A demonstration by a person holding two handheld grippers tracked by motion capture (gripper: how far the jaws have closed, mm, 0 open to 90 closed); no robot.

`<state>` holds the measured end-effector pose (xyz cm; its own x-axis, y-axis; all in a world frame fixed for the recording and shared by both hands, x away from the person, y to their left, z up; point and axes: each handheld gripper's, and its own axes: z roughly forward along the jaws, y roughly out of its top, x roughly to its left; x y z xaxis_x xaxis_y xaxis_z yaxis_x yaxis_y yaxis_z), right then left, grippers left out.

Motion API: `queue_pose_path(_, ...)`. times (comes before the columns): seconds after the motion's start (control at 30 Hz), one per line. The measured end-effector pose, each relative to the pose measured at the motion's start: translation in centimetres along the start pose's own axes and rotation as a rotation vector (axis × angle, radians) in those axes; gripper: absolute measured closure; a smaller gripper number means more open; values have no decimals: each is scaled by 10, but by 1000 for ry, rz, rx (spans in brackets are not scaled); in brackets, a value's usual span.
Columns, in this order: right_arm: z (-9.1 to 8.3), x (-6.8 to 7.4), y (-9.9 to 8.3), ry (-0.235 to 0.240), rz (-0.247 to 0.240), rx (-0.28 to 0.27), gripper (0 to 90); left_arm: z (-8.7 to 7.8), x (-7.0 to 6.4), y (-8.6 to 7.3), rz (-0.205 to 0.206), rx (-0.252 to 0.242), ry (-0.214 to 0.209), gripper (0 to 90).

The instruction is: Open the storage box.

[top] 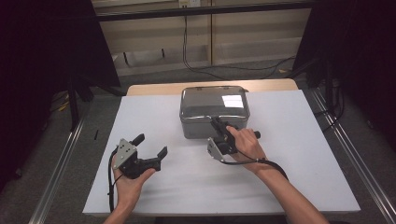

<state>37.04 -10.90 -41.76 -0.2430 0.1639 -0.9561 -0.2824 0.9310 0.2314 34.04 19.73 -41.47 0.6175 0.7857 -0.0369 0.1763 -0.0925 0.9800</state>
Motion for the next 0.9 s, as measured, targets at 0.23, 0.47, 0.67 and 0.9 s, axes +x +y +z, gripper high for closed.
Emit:
queue_pose_path(0.23, 0, -1, 0, 1, 3, -2, 786, 15, 1, 4, 20, 6, -19, 35)
queue_pose_path(0.47, 0, -2, 0, -1, 9, 0, 786, 33, 4, 8, 23, -6, -31, 37)
queue_pose_path(0.67, 0, -4, 0, -1, 6, -2, 787, 44, 3, 12, 31, -14, -49, 37)
queue_pose_path(0.9, 1, -5, 1, -3, 8, -5, 786, 56, 2, 17, 20, -14, -65, 41)
